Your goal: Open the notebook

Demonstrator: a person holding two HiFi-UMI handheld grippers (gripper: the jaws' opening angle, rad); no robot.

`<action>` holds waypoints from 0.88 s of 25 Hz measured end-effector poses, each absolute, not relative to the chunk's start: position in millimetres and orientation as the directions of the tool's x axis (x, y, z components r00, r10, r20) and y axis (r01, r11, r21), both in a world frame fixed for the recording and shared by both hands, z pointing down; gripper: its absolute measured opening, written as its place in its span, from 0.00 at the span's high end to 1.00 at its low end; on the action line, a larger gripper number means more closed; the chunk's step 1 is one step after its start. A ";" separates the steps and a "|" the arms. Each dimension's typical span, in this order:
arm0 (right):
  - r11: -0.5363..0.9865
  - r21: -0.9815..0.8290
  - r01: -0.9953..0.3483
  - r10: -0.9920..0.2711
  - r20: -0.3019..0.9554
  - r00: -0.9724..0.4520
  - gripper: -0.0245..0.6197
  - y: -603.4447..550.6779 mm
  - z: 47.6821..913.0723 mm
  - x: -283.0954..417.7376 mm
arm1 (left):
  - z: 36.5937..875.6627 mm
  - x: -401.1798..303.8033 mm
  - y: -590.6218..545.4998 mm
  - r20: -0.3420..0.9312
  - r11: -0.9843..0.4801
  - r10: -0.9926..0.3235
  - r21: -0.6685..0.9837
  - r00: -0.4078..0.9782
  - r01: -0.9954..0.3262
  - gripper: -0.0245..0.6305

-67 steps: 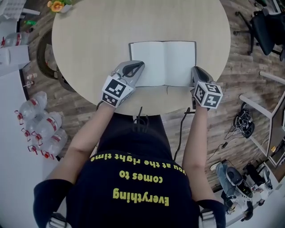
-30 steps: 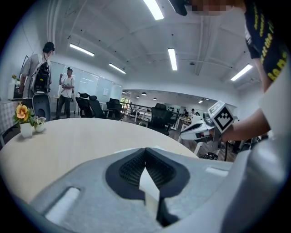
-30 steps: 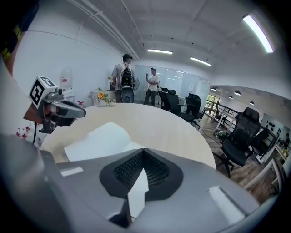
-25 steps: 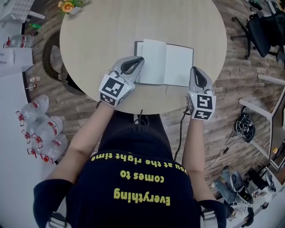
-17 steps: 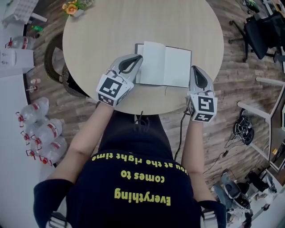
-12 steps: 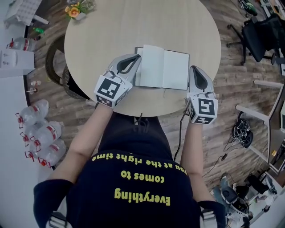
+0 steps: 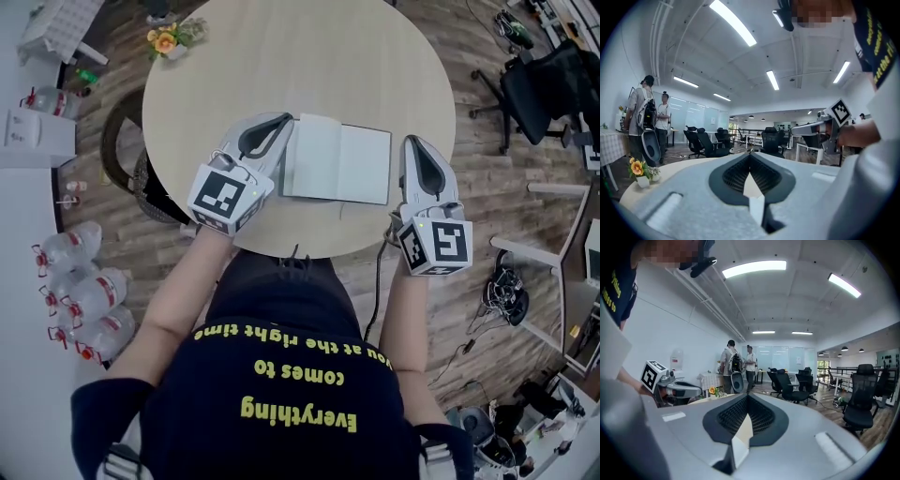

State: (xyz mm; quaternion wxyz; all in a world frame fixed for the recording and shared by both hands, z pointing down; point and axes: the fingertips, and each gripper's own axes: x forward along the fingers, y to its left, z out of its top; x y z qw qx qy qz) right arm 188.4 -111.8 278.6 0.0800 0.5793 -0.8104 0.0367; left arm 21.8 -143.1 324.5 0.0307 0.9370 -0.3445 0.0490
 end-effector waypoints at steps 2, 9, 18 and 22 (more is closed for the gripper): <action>0.335 0.049 -0.941 -0.935 0.141 -0.325 0.94 -112.6 265.2 184.5 | 317.1 19.5 -144.6 0.109 -0.760 -0.646 -0.006 0.755 -0.650 0.96; 0.313 0.084 -0.946 -0.949 0.065 -0.308 0.94 -106.7 241.9 175.5 | 290.9 5.1 -146.6 0.071 -0.728 -0.685 -0.038 0.725 -0.685 0.96; 0.306 0.107 -0.946 -0.952 0.009 -0.307 0.94 -96.6 221.9 158.8 | 262.9 -6.7 -142.3 0.004 -0.697 -0.717 -0.033 0.697 -0.716 0.96; 0.311 0.110 -0.944 -0.950 -0.001 -0.313 0.94 -97.7 218.4 158.8 | 258.1 -4.5 -144.1 -0.008 -0.693 -0.721 -0.006 0.693 -0.721 0.96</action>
